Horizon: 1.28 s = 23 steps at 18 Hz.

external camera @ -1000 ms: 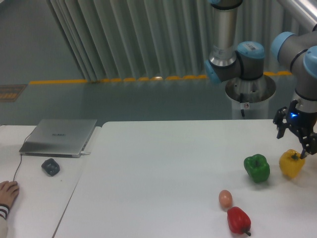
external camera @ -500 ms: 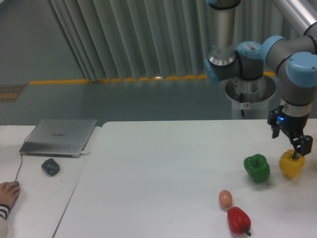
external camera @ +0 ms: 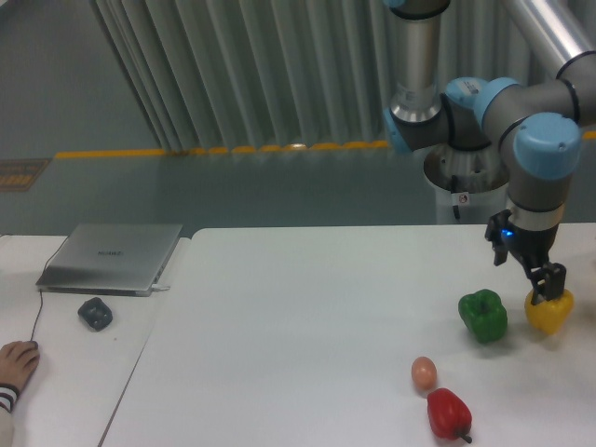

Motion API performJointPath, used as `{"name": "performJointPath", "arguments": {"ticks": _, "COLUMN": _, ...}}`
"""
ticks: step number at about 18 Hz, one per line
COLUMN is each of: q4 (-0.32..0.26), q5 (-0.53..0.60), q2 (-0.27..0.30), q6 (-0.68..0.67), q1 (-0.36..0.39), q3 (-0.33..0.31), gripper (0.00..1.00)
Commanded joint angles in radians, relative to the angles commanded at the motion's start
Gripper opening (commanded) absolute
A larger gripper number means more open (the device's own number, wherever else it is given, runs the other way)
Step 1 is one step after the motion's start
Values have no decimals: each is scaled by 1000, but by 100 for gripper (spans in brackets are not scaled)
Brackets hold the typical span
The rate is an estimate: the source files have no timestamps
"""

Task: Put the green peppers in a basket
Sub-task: 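Close the gripper on the green pepper's stem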

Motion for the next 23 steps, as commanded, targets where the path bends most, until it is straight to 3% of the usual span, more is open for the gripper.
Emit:
{"name": "performJointPath", "arguments": {"ticks": 8, "q4": 18, "q5": 89, "q2": -40, "q6": -8, "q1": -48, "q3": 0, "gripper": 100}}
{"name": "performJointPath", "arguments": {"ticks": 22, "q4": 43, "q5": 106, "q2": -87, "q6": -9, "q1": -84, "q3": -3, "gripper": 100}}
{"name": "performJointPath", "arguments": {"ticks": 23, "q4": 41, "q5": 107, "q2": -87, "q6": -9, "q1": -83, "q3": -3, "gripper": 92}}
